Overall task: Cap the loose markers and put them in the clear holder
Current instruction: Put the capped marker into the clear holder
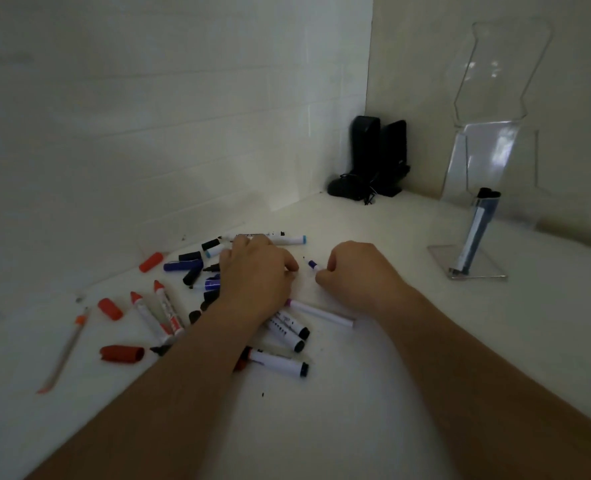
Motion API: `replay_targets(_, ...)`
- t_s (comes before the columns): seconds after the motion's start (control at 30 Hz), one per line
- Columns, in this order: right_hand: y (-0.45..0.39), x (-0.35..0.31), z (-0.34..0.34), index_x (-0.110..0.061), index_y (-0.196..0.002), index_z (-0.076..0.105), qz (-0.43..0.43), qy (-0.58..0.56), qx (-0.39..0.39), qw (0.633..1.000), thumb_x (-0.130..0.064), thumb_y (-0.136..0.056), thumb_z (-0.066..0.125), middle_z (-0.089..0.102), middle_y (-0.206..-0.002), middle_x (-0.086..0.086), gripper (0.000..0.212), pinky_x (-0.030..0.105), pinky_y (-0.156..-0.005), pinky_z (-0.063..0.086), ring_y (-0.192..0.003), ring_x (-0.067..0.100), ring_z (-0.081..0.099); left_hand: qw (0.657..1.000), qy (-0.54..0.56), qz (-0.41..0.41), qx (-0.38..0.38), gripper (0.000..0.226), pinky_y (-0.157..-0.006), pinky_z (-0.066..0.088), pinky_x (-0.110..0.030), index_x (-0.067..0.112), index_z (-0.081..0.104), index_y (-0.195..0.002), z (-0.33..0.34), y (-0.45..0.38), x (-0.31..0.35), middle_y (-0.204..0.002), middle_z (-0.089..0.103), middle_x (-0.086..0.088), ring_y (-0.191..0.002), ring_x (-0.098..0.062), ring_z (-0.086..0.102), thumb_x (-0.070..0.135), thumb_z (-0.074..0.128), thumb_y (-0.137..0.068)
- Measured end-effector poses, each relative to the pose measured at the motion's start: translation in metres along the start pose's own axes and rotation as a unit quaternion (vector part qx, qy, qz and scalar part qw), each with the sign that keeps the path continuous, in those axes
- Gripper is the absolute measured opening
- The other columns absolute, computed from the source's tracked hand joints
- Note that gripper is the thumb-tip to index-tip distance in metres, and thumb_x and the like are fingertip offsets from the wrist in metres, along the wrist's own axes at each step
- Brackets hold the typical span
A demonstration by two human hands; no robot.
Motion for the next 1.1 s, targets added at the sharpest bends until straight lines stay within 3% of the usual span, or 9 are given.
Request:
replay_targets(0.1,0.003,0.002,-0.005,-0.012,-0.075,0.061,-0.015,-0.05,-0.002,0.999,-0.034,-0.093,0.06,0.056,-0.068,0.002,0.029,0.029,-0.053,0.039,-0.061,0.018,0.051,0.999,0.023,0.009,0.032,0.019,-0.098,0.037,-0.043,0.044,0.07,-0.109,-0.005,0.0,0.002,-0.125,0.06,0.008,-0.119,-0.023,0.045,0.04,0.058,-0.095)
replay_targets(0.2,0.005,0.008,-0.011,-0.015,-0.097,0.065,-0.031,-0.13,-0.008,0.991,-0.031,-0.098,0.056,0.073,-0.09,0.0,0.018,0.034,-0.071,0.055,-0.08,0.017,0.065,0.987,0.135,0.003,0.085,0.015,-0.085,0.045,-0.037,0.04,0.066,-0.103,-0.014,0.004,-0.004,-0.102,0.068,0.011,-0.102,-0.019,0.057,0.033,0.054,-0.099)
replay_targets(0.3,0.008,0.011,-0.012,-0.027,-0.11,0.059,-0.06,-0.224,-0.008,0.973,-0.028,-0.105,0.05,0.071,-0.092,-0.005,0.011,0.033,-0.069,0.055,-0.08,0.016,0.067,0.947,0.31,-0.051,0.069,0.009,-0.064,0.045,-0.019,0.035,0.062,-0.102,-0.019,0.01,-0.015,-0.088,0.065,0.013,-0.081,-0.002,0.061,0.03,0.055,-0.1)
replay_targets(0.37,0.009,0.009,-0.013,-0.031,-0.111,0.059,-0.083,-0.227,0.014,0.97,-0.025,-0.106,0.048,0.066,-0.091,-0.004,0.013,0.037,-0.069,0.055,-0.079,0.02,0.066,0.933,0.341,-0.081,0.085,0.009,-0.066,0.039,-0.011,0.034,0.066,-0.103,-0.022,0.013,-0.024,-0.089,0.065,0.018,-0.081,0.006,0.059,0.029,0.063,-0.096)
replay_targets(0.53,0.009,0.005,-0.014,-0.031,-0.106,0.065,-0.109,-0.192,0.08,0.972,-0.018,-0.104,0.054,0.061,-0.089,-0.01,0.017,0.018,-0.063,0.04,-0.073,0.005,0.053,0.929,0.347,-0.092,0.091,0.013,-0.082,0.047,-0.018,0.033,0.071,-0.097,-0.022,0.013,-0.035,-0.085,0.066,0.021,-0.083,0.007,0.061,0.026,0.075,-0.087)
replay_targets(0.6,0.009,0.004,-0.014,-0.032,-0.105,0.065,-0.111,-0.185,0.085,0.973,-0.018,-0.103,0.055,0.061,-0.089,-0.01,0.017,0.015,-0.064,0.041,-0.075,0.005,0.054,0.929,0.349,-0.086,0.088,0.012,-0.084,0.05,-0.021,0.032,0.072,-0.095,-0.02,0.013,-0.034,-0.086,0.069,0.019,-0.083,0.006,0.063,0.025,0.077,-0.086)
replay_targets(0.8,0.009,0.004,-0.011,-0.032,-0.103,0.066,-0.122,-0.184,0.065,0.973,-0.017,-0.102,0.057,0.063,-0.091,-0.009,0.018,0.021,-0.065,0.042,-0.079,0.008,0.057,0.925,0.36,-0.069,0.098,0.008,-0.077,0.05,-0.015,0.029,0.074,-0.095,-0.018,0.012,-0.03,-0.085,0.072,0.018,-0.08,0.005,0.065,0.028,0.076,-0.087)
replay_targets(0.97,0.01,0.003,-0.009,-0.034,-0.106,0.066,-0.119,-0.165,0.056,0.978,-0.018,-0.103,0.057,0.064,-0.096,-0.009,0.019,0.015,-0.069,0.042,-0.087,0.009,0.059,0.93,0.35,-0.068,0.086,0.013,-0.072,0.045,-0.011,0.031,0.075,-0.096,-0.018,0.012,-0.029,-0.085,0.071,0.017,-0.079,0.004,0.064,0.021,0.074,-0.088)
replay_targets(1.1,0.012,0.002,-0.01,-0.033,-0.11,0.068,-0.122,-0.154,0.057,0.979,-0.019,-0.103,0.058,0.063,-0.098,-0.009,0.018,0.023,-0.075,0.043,-0.091,0.011,0.059,0.933,0.347,-0.07,0.071,0.018,-0.074,0.045,-0.011,0.033,0.074,-0.096,-0.017,0.012,-0.028,-0.085,0.068,0.018,-0.08,0.0,0.063,0.017,0.072,-0.09)
Point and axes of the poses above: each hand's wrist, its own y-axis away from the middle knuckle, its own z-axis out of the palm, x = y × z, the point moved 3 cm from there along -y, towards the middle knuckle
